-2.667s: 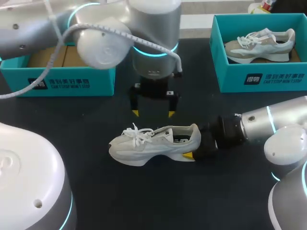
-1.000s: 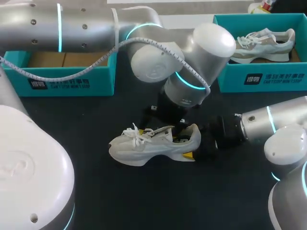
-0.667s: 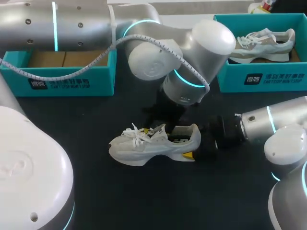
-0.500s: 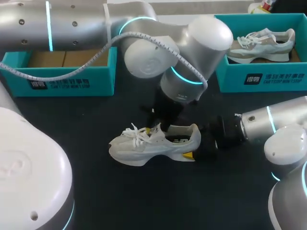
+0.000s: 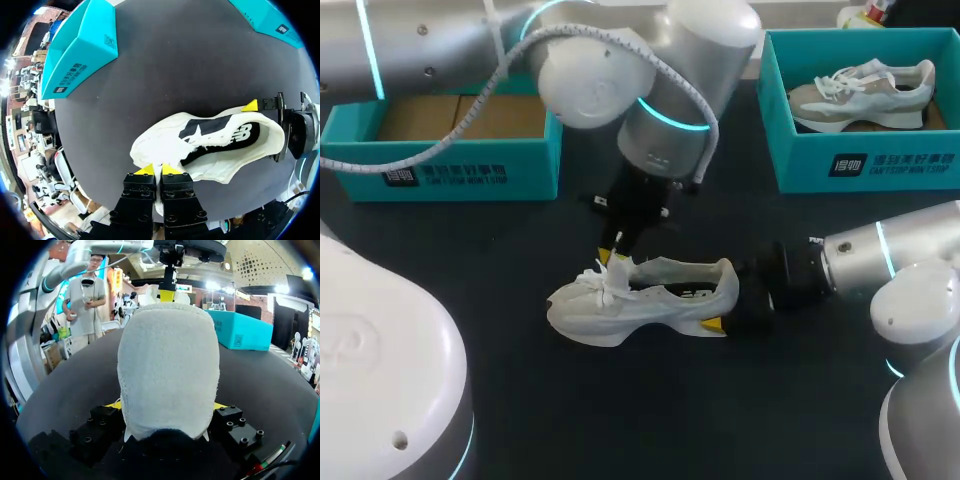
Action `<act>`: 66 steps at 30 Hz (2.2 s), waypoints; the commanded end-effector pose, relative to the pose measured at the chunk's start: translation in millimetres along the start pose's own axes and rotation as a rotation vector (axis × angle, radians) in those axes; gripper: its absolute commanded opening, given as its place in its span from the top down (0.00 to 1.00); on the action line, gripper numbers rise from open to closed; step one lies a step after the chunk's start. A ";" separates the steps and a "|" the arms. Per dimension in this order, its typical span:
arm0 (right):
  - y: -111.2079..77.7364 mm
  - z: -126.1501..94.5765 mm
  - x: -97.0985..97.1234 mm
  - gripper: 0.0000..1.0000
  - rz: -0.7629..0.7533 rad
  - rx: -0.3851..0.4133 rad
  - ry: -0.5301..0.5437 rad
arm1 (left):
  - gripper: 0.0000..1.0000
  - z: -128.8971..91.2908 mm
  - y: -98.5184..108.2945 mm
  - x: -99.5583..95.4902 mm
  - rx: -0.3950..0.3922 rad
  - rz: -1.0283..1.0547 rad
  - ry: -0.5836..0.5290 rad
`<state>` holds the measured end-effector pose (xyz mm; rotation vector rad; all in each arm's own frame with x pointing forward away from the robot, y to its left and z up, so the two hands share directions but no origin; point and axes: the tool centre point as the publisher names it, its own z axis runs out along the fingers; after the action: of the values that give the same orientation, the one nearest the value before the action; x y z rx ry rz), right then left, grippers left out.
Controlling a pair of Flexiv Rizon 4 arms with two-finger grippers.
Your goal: Take the shoe out of the shoebox, open the shoe tongue, remove and reinsert the insole, then place the shoe into the shoebox
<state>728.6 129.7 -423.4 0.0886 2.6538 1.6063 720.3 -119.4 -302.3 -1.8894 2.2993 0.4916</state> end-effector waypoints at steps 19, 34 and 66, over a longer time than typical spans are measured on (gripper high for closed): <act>-9.4 5.0 -2.9 1.00 0.000 0.005 -0.002 | 1.00 40.1 16.1 -53.6 -0.017 -0.045 0.011; -9.4 5.0 -2.9 1.00 0.000 0.005 -0.002 | 0.53 70.5 26.2 -67.3 -0.049 -0.047 -0.040; -9.4 5.0 -2.9 1.00 0.000 0.005 -0.002 | 0.00 -8.5 3.0 -67.9 0.169 0.145 0.112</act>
<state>729.1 130.2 -423.5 0.0880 2.6547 1.6061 735.1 -63.8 -281.7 -1.7331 2.4627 0.2241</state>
